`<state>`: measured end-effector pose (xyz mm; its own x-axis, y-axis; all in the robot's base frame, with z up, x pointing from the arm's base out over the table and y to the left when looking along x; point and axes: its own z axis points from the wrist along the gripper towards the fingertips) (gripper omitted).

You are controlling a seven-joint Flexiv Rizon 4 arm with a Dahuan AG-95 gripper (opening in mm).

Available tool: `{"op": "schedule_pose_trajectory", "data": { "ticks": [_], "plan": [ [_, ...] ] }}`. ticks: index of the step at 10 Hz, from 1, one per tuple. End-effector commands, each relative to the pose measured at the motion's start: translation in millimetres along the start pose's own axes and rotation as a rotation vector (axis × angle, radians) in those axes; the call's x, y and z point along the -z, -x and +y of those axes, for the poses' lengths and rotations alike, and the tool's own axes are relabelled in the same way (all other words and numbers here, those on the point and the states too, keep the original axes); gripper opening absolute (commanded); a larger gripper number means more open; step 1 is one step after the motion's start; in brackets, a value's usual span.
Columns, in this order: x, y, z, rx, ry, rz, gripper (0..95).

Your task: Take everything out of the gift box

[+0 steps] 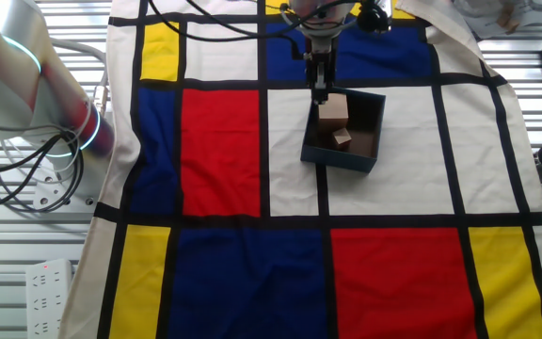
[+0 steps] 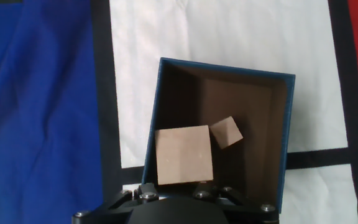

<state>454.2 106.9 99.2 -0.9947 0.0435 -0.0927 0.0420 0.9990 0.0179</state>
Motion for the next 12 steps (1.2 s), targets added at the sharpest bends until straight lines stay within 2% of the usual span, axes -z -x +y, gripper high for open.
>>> {"op": "schedule_pose_trajectory", "data": {
  "ticks": [1,5,6,12],
  "plan": [
    [-4.6,1.4,-2.8,0.002,-0.006,-0.015,38.0],
    [-11.0,2.4,-4.5,0.018,-0.006,-0.030,38.0],
    [-11.8,2.5,-4.6,0.025,-0.006,-0.033,57.0],
    [-19.9,3.3,-6.4,0.048,-0.008,-0.038,57.0]
  ]
}}
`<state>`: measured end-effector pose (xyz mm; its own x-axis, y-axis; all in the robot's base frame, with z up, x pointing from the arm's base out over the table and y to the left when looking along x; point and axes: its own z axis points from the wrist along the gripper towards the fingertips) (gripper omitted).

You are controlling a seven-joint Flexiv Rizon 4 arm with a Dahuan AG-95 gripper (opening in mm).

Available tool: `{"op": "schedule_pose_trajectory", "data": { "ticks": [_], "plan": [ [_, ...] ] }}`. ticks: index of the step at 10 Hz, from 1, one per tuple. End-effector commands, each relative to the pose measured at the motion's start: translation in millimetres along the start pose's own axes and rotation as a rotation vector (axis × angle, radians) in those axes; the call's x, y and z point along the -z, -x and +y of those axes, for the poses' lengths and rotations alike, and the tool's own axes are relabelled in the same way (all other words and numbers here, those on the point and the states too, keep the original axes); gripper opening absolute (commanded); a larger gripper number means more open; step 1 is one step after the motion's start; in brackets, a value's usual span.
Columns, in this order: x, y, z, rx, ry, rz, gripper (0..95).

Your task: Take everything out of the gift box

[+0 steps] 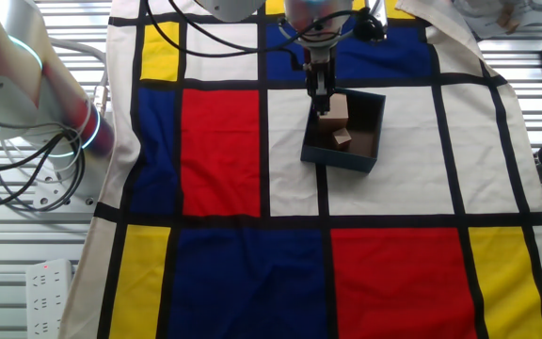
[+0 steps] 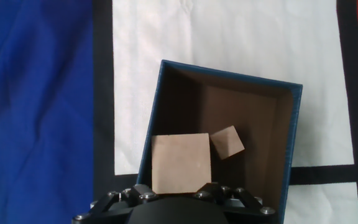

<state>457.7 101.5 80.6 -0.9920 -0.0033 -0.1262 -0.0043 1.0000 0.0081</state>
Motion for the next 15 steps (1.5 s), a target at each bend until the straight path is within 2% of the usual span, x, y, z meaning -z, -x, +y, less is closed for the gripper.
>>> {"op": "schedule_pose_trajectory", "data": {
  "ticks": [1,15],
  "plan": [
    [-3.5,1.4,-1.4,0.007,-0.005,-0.006,57.0],
    [-8.7,7.5,-4.5,0.028,0.003,-0.016,57.0]
  ]
}}
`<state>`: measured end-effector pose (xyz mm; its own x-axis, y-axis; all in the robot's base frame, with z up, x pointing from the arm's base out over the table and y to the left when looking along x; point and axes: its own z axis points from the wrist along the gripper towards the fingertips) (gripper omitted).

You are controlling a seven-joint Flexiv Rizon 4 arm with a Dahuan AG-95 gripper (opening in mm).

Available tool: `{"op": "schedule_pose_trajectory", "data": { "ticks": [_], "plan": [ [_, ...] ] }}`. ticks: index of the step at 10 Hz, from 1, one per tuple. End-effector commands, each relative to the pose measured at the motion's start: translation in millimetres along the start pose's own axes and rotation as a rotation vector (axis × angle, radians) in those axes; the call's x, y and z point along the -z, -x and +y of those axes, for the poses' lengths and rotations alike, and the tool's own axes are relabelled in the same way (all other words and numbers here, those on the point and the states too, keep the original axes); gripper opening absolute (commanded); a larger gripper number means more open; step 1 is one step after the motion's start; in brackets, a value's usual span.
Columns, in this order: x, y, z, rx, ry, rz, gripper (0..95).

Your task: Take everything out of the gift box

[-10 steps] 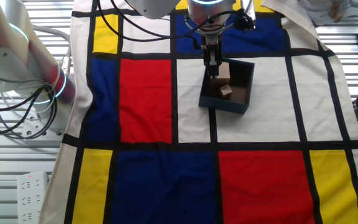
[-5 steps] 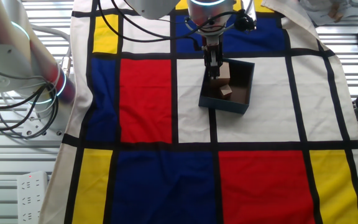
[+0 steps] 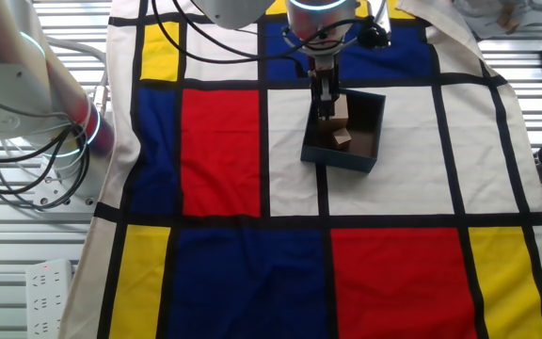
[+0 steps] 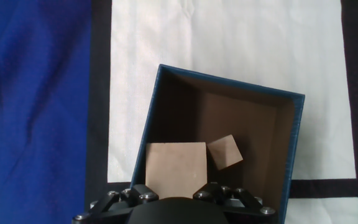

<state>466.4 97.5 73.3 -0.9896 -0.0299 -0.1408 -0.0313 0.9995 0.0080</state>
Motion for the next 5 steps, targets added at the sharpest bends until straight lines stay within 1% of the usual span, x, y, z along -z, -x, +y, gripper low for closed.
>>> {"op": "schedule_pose_trajectory", "data": {
  "ticks": [1,5],
  "plan": [
    [-0.5,-0.2,-0.4,0.002,0.000,-0.001,57.0],
    [-3.6,-0.2,-0.9,0.003,0.001,-0.003,57.0]
  ]
}}
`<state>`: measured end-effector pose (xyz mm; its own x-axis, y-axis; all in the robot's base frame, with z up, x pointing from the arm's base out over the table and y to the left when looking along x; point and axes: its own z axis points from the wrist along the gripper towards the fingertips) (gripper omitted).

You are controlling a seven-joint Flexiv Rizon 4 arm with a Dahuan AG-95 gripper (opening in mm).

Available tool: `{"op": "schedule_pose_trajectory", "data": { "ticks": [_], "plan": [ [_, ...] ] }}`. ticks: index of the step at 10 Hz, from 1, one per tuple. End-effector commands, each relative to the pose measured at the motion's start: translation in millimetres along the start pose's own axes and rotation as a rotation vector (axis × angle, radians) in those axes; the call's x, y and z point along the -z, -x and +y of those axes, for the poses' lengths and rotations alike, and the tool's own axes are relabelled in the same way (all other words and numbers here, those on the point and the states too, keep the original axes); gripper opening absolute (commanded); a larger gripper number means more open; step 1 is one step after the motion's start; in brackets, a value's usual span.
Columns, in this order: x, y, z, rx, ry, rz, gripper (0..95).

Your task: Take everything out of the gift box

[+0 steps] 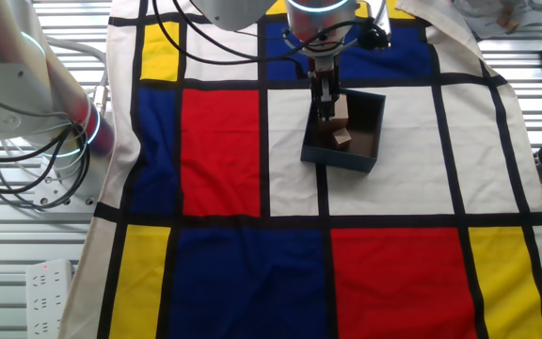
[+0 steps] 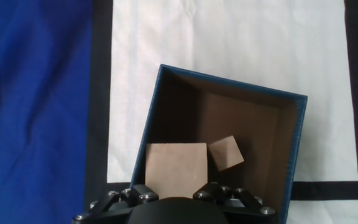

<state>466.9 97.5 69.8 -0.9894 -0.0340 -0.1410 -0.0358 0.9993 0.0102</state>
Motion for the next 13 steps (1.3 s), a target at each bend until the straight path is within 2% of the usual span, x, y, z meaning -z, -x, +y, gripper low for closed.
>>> {"op": "schedule_pose_trajectory", "data": {
  "ticks": [1,13],
  "plan": [
    [-0.2,-0.1,-0.9,-0.002,0.001,-0.003,57.0],
    [-2.0,-0.2,-1.4,0.001,0.007,0.000,57.0]
  ]
}}
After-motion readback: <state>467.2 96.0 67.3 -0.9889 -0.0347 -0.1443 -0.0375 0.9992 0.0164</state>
